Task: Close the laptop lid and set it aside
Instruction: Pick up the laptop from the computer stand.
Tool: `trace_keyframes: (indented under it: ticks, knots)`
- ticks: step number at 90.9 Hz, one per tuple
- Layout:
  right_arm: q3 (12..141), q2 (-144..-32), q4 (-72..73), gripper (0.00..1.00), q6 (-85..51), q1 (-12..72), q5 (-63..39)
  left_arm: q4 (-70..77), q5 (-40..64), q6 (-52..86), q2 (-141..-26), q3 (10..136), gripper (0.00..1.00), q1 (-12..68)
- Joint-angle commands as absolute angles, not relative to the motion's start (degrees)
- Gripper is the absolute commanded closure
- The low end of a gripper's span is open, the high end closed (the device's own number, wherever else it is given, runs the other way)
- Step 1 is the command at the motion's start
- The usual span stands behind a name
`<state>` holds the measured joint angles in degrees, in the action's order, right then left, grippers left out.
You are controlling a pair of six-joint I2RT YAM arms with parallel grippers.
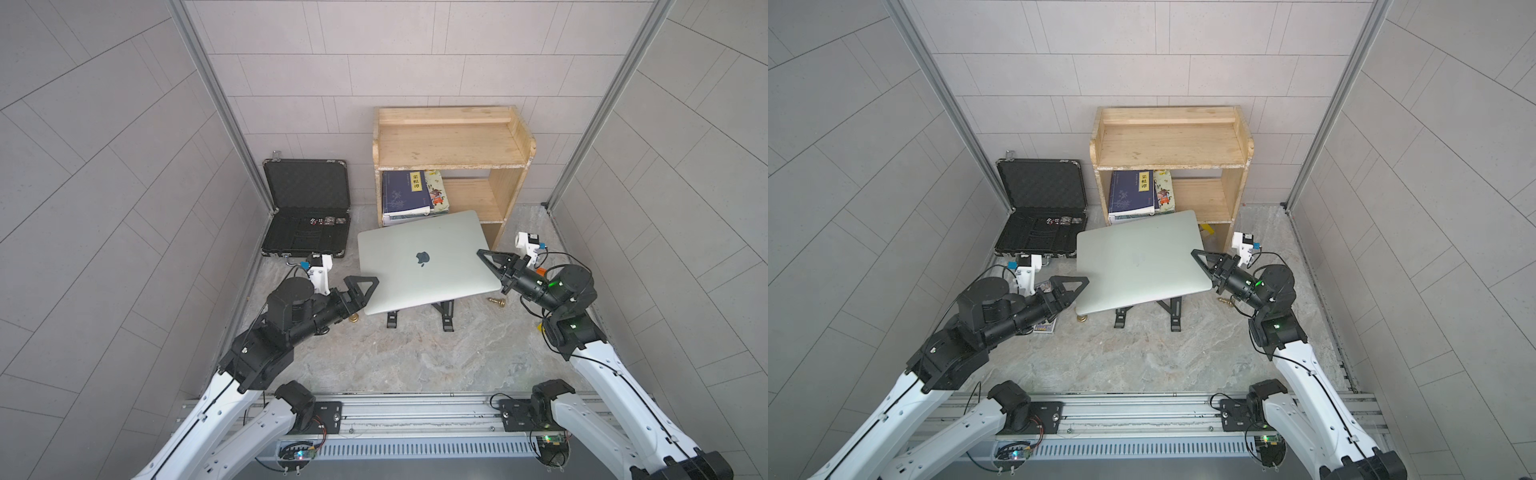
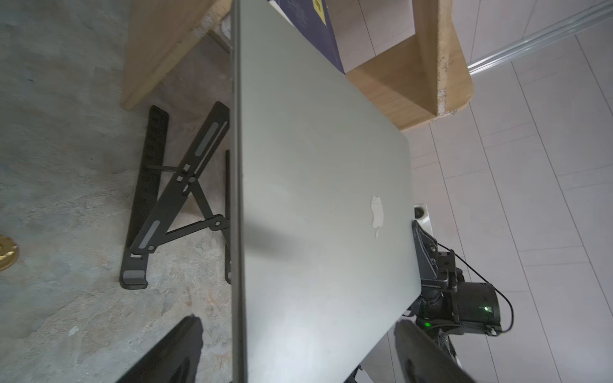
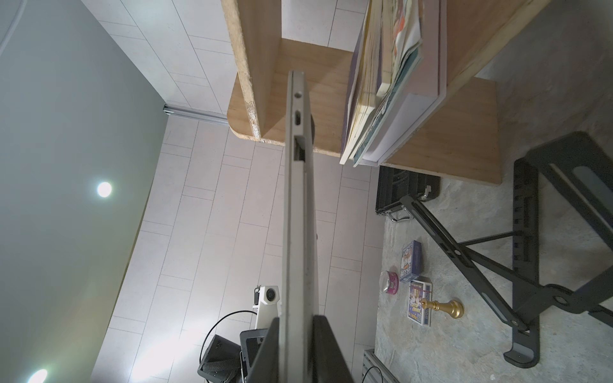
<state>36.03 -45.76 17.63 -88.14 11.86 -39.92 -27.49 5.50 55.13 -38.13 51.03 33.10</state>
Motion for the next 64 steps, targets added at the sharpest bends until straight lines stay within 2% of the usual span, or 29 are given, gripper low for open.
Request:
trace_keyframes:
  ticks: [1,19,38,53,64]
  knots:
    - [40.57,-44.33,26.86,1.0,-92.11,11.6,-38.41,-21.14,9.45,57.5,-38.4,50.28,0.15,32.7]
    - [41.89,-44.93,26.43,1.0,-92.71,11.57,-38.41,-16.64,12.49,60.24,-40.07,51.18,0.24,32.71]
    - [44.13,-45.06,23.11,1.0,-91.61,11.51,-38.66,-13.16,13.97,62.05,-42.71,53.04,0.37,32.7]
    - [46.75,-44.85,20.16,1.0,-90.69,11.34,-38.93,-12.14,15.1,62.96,-45.86,56.48,0.49,32.64]
    - [49.66,-44.58,15.9,1.0,-88.86,11.3,-38.77,-12.49,15.89,63.19,-48.29,59.62,0.63,32.61]
